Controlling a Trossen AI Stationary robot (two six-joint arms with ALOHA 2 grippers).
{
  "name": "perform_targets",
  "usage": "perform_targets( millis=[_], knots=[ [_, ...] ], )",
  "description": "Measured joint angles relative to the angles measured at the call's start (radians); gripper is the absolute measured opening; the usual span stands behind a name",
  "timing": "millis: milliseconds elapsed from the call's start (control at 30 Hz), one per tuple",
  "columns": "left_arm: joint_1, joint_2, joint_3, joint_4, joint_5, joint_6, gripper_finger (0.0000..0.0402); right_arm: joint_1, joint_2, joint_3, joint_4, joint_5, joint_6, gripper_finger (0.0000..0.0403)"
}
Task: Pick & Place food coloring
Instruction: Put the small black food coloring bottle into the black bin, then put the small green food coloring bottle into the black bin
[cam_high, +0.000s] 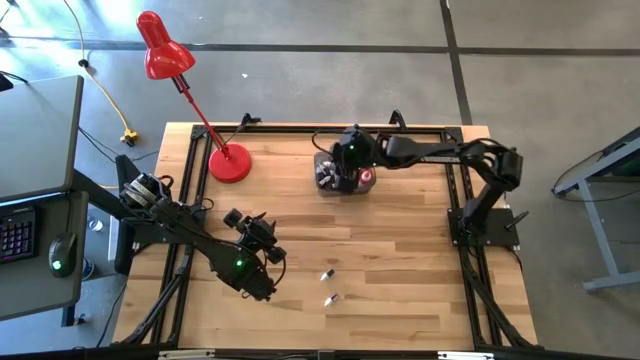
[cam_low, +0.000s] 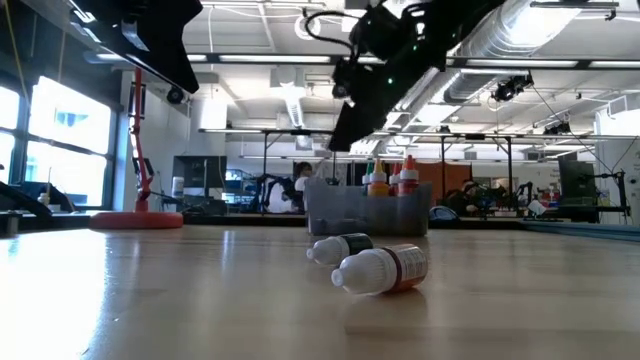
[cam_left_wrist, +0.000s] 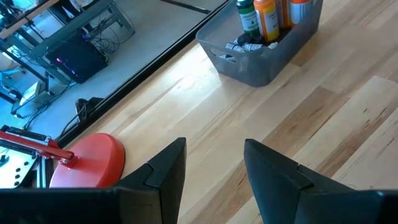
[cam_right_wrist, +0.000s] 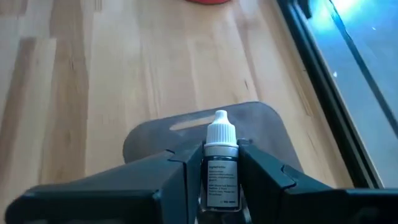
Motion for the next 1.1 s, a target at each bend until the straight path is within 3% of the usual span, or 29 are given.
perform_targets(
  millis=[300,533,867,1100],
  knots=[
    [0.000,0.000,0.000,0.000,0.001,0.000,0.0158,0.000,0.062,-0.026,0.039,0.121,-0.069,0.0114],
    [0.000,0.000,0.000,-0.001,0.000,0.000,0.0158,0.042,0.037,-0.025,0.036,0.066,-0.068,0.0141],
    [0.000,0.000,0.000,-0.001,0.000,0.000,0.0158,0.413,0.028,-0.026,-0.060,0.032,-0.070,0.0142],
    [0.000,0.000,0.000,0.035,0.000,0.000,0.0158,0.648,0.028,-0.026,-0.023,-0.023,-0.069,0.0145]
  ],
)
